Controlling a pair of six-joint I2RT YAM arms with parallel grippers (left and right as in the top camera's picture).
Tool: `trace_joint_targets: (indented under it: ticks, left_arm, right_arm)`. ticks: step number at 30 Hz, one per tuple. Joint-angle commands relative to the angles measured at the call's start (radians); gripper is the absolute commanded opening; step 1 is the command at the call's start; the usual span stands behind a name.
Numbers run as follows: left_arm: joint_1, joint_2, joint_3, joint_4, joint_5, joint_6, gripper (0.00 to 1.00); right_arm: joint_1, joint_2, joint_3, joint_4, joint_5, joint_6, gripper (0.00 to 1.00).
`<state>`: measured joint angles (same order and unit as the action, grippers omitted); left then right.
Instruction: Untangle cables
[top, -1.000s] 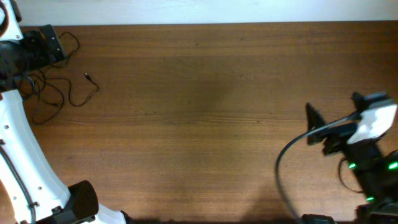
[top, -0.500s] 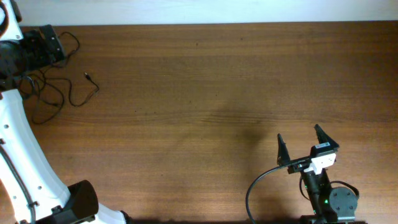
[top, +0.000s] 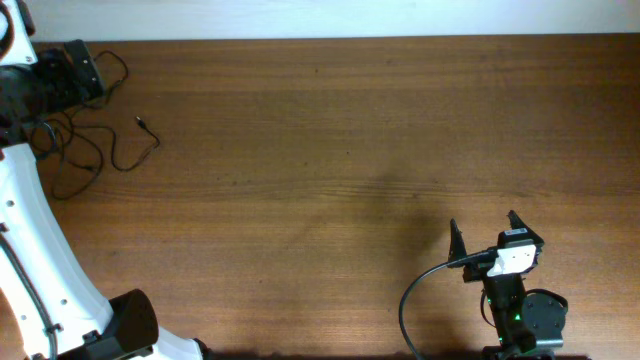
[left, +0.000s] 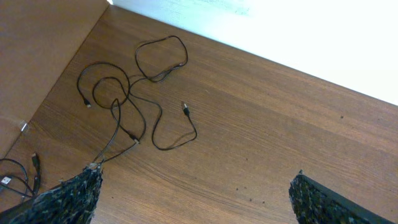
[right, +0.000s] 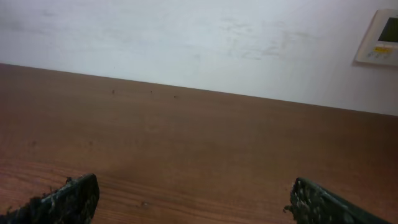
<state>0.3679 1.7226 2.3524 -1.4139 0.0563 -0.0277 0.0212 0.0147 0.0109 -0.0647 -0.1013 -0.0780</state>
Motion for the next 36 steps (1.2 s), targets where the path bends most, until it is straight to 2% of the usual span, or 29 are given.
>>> trace_joint_targets:
  ticks: [1, 14, 17, 19, 22, 26, 30, 33, 36]
  left_arm:
    - [0.006, 0.0, -0.001, 0.001, 0.008, -0.013, 0.99]
    - [0.006, -0.01, -0.002, -0.017, 0.008, -0.013, 0.99]
    - [0.006, -0.088, -0.113, -0.016, 0.008, -0.013, 0.99]
    - [0.006, -0.197, -0.313, 0.082, 0.008, -0.014, 0.99]
    - [-0.026, -0.427, -0.731, 0.411, 0.008, -0.013, 0.99]
    - [-0.139, -0.798, -1.338, 0.908, 0.008, -0.013, 1.0]
    - [-0.213, -1.107, -1.742, 1.225, 0.008, -0.009, 0.99]
    - [-0.27, -1.32, -1.961, 1.32, -0.004, -0.002, 0.99]
    - [-0.3, -1.414, -2.098, 1.381, -0.046, -0.002, 0.99]
  right_arm:
    - [0.006, -0.008, -0.005, -0.007, 0.012, 0.006, 0.99]
    - [0.006, -0.008, -0.005, -0.007, 0.012, 0.006, 0.99]
    - [0.006, -0.008, -0.005, -0.007, 0.013, 0.006, 0.99]
    - [0.006, -0.008, -0.005, -0.007, 0.012, 0.006, 0.99]
    - [0.006, -0.008, -0.005, -0.007, 0.012, 0.006, 0.99]
    - [0.006, -0.008, -0.005, -0.007, 0.012, 0.006, 0.99]
    - [0.006, -0.008, -0.005, -0.007, 0.012, 0.006, 0.99]
    - [0.006, -0.008, -0.005, -0.007, 0.012, 0.006, 0.99]
    - [0.006, -0.008, -0.005, -0.007, 0.012, 0.006, 0.99]
